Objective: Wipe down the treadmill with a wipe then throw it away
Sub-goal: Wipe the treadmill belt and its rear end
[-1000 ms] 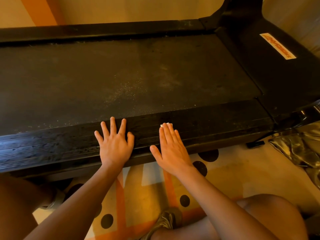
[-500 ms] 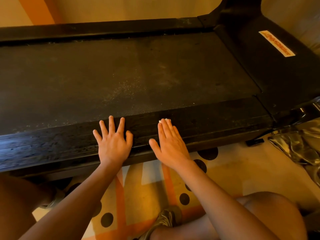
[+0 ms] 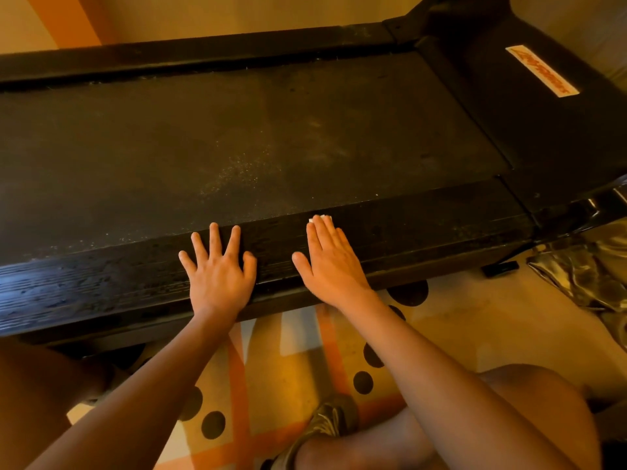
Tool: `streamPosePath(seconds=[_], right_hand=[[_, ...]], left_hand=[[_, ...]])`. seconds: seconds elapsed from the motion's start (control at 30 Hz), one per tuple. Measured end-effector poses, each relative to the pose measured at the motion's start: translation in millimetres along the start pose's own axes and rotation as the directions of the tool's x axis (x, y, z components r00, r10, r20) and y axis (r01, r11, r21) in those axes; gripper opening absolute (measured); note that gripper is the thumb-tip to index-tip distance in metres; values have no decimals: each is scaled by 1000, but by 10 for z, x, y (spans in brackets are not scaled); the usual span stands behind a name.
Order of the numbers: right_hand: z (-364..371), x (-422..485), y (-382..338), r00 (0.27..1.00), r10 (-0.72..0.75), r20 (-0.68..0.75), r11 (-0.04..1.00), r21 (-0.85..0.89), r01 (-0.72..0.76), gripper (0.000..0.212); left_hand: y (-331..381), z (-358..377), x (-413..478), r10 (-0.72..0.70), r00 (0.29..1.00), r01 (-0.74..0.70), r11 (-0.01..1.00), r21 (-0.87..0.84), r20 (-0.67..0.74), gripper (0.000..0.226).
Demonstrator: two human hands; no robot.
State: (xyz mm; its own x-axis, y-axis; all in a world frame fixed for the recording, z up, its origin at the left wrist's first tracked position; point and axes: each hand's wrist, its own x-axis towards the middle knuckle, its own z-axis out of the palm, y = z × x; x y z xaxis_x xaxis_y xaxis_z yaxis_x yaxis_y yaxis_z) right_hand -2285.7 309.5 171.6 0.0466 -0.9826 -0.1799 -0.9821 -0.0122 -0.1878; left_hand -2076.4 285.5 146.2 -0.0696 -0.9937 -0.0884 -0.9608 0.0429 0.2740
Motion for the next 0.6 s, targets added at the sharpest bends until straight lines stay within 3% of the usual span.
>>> streamPosePath(seconds=[0.17,0.33,0.6], right_hand=[[-45,67,-18,999,41,-8,999,-23,-41,70],[33,-336,9,1000,-12,14,997,-74,13,68],[-77,102,-5,999,42,-4,999,-15,-43,72]], left_hand=[[-4,-11,6,-4,1000,4,1000,3,5,62],[-3,-2,-1,-9,1000,9,1000,2,-9,62],[12,-14,-3,-7,1000,7,1000,5,3,62]])
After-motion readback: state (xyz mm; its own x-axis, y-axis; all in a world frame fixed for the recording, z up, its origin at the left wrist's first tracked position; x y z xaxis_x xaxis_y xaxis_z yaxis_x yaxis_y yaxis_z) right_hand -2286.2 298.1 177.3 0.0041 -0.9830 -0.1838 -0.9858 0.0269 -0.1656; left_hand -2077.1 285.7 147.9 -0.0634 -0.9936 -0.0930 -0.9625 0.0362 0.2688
